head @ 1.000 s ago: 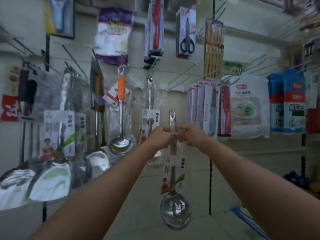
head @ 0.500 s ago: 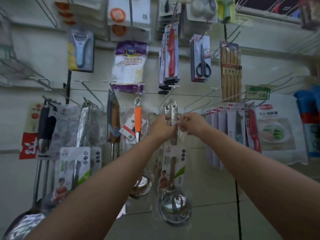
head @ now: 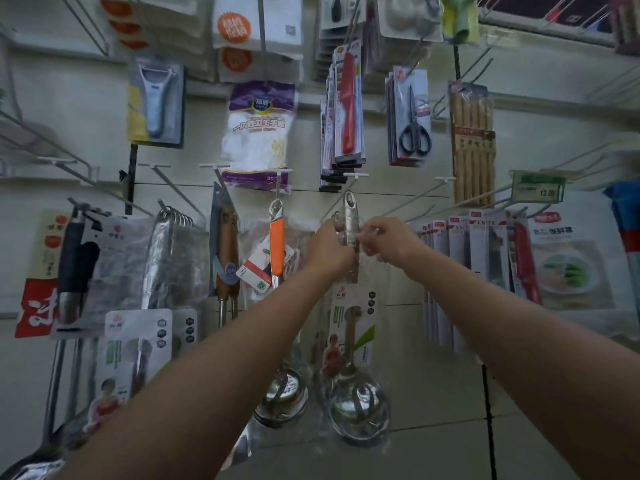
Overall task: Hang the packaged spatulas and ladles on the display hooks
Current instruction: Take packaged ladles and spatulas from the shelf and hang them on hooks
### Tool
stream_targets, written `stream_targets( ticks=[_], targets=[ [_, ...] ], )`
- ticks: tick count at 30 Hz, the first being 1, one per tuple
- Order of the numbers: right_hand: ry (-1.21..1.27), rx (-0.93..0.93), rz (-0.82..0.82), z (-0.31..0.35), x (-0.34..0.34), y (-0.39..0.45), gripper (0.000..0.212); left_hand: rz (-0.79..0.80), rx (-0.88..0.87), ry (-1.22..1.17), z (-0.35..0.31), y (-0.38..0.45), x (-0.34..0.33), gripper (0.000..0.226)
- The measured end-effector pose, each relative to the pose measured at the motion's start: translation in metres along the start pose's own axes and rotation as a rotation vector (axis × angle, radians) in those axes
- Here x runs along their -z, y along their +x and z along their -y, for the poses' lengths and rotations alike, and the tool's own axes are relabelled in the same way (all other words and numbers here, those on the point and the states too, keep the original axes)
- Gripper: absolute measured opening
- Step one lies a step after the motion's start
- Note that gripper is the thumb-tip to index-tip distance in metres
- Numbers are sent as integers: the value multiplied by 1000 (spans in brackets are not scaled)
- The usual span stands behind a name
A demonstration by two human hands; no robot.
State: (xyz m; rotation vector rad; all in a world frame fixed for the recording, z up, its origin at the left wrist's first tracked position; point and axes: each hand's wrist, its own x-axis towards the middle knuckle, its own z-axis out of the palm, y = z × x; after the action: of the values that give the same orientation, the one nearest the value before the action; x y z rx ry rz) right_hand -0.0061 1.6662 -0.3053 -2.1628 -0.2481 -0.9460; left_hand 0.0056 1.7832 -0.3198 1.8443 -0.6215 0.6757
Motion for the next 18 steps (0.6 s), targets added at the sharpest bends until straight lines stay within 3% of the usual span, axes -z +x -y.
stream_targets(
  ticks=[9,13,18],
  targets=[
    [51,-56,40,-10,-18,0,9,-20,7,25,16,1,-9,40],
    [34,-128,-35,-14,-34,13,16,-67,54,61,22,11,-13,36],
    [-76,-183,-95,-17,-45,11,18,-3,114,184,23,19,-13,35]
  ],
)
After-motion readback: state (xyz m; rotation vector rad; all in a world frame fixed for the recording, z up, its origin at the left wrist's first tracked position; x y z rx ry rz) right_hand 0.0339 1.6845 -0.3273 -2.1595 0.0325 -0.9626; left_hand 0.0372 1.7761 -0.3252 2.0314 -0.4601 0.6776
